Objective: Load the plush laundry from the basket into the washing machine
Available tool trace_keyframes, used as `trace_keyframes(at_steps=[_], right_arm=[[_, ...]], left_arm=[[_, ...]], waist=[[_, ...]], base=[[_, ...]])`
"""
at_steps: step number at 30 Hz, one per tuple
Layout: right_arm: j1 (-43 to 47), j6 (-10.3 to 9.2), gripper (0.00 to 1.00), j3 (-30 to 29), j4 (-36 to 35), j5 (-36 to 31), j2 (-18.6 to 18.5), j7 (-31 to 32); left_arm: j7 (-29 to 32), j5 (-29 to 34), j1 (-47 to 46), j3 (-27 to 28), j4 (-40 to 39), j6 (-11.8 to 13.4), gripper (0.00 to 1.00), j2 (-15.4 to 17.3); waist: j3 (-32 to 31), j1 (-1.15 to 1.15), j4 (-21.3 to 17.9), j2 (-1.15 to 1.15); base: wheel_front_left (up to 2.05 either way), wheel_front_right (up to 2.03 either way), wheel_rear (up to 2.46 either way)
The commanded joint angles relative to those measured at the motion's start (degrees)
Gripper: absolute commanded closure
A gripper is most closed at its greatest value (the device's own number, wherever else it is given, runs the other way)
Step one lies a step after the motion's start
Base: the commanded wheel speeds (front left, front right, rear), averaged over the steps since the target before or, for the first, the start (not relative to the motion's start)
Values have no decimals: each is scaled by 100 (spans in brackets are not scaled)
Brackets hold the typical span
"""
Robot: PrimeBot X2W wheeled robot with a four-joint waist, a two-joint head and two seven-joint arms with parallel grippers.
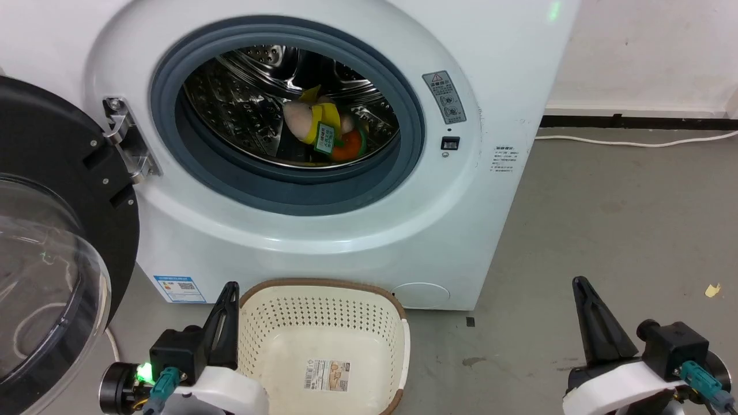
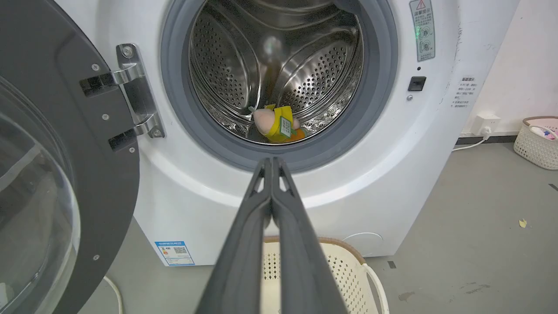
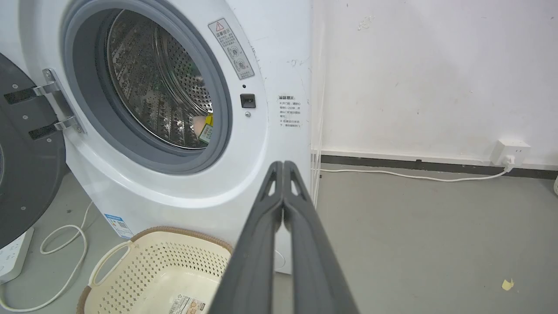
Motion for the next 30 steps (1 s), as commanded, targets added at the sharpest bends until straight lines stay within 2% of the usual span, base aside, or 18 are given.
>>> trace_keyframes(at_steps=[1, 30], right_arm=[[20, -2, 100, -8, -41, -57, 1, 48], [30, -3, 100, -22, -156, -287, 1, 377]], left_arm=[[47, 56, 71, 45, -50, -12, 100, -30], [375, 329, 108, 278, -212, -99, 100, -221]], waist=[[-4, 0, 1, 0], [-80, 0, 9, 0]], base=[[0, 0, 0], [0, 0, 0]])
